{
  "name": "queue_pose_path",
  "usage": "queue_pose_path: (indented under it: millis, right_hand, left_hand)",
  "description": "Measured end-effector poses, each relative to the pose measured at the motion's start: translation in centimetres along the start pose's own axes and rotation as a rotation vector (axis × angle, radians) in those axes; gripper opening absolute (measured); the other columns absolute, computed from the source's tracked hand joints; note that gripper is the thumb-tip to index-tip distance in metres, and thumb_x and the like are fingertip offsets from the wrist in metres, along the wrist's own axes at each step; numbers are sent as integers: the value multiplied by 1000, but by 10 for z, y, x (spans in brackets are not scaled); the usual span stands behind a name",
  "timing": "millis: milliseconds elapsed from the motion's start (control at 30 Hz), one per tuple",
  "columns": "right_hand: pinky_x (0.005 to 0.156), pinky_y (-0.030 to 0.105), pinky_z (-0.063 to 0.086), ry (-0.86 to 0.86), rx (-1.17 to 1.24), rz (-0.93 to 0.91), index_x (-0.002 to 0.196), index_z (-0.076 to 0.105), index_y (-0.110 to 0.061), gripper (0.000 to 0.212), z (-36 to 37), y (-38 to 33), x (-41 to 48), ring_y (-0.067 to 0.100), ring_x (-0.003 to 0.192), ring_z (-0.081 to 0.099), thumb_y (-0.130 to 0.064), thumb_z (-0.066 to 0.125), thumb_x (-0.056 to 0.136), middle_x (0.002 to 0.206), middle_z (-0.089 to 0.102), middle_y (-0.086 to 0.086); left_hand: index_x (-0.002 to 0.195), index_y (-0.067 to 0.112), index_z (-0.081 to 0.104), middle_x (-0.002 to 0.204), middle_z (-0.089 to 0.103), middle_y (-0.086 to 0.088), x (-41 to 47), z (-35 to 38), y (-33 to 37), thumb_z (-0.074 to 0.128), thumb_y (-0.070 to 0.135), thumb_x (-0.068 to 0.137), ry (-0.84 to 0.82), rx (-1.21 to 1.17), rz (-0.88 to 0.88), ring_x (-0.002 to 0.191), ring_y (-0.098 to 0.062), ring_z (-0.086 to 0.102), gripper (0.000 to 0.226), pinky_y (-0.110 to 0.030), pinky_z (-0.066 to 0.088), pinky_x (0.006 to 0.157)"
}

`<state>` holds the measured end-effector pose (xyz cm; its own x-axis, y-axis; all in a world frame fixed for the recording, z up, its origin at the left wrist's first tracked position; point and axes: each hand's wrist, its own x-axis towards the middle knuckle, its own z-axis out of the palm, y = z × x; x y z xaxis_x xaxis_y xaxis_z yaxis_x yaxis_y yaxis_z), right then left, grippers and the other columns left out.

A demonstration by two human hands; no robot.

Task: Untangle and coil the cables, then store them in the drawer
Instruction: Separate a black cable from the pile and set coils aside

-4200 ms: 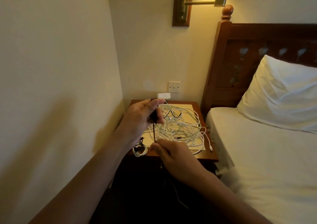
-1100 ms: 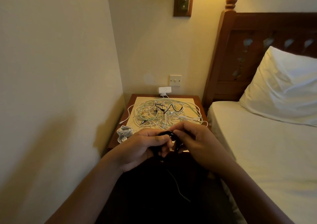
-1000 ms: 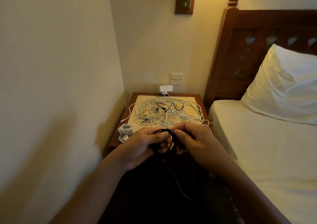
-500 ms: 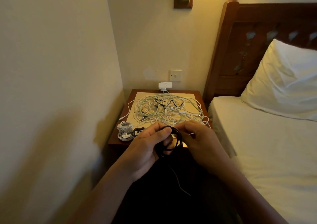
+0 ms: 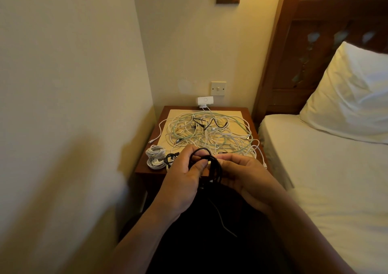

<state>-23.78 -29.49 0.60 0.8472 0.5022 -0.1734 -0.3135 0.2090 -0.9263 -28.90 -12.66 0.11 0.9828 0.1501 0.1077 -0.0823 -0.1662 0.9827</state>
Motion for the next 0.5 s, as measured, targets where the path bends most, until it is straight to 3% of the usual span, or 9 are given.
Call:
queue_pose_path:
  millis: [67,133,233,367,500]
  right_hand:
    - [88,36,53,7,-62,31,94,82,-17,25,-3,2,0,18,94,74,-11,59,99,101,77,11]
    - [85,34,47,-8,-95,49,97,82,-22,27,-3,2,-1,14,93,71,-18,56,101,102,77,6]
    - [79,29,45,-52,-95,67,100,82,-25,17,-2,3,-3,10,86,65,-30,70,88,99,74,2]
    - [75,26,47,-47,-89,91,100,80,-19,21,-3,4,-2,8,77,63,-23,76,80,93,73,3]
    - [74,25,53,14,-150,51,105,76,-12,19,-4,6,0,10,81,71,-3,71,89,97,78,6]
  left_hand:
    - [104,24,63,99,67,11,0,-1,-1,59,17,103,23,101,36,94,-7,64,8,-35,56,90]
    - [102,25,63,97,65,19,0,-2,-1,60,17,102,34,161,64,93,-1,62,9,-24,54,87]
    - [99,23,64,94,65,21,-1,-2,-1,62,15,101,42,212,119,92,0,61,8,-14,49,79]
    - [100,24,66,95,67,18,-4,-1,-2,63,17,100,77,275,196,96,-1,63,7,-17,52,79]
    - [103,26,66,99,69,15,-7,-4,-5,62,13,100,38,247,143,98,-3,65,14,-24,53,85]
